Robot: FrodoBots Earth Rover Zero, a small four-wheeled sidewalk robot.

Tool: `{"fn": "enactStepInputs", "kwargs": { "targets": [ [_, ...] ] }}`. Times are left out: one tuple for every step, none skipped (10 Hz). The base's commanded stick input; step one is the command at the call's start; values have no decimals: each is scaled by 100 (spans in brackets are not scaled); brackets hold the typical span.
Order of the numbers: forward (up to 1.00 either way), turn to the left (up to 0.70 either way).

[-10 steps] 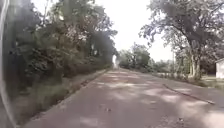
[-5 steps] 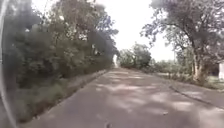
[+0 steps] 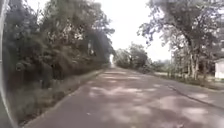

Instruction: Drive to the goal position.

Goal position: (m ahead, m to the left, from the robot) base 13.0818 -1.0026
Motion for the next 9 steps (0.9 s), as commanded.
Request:
{"fn": "enactStepInputs", "kwargs": {
  "targets": [
    [70, 0],
    [70, 0],
    [70, 0],
    [70, 0],
    [70, 0],
    [70, 0],
    [70, 0],
    [70, 0],
    [70, 0]
  ]
}}
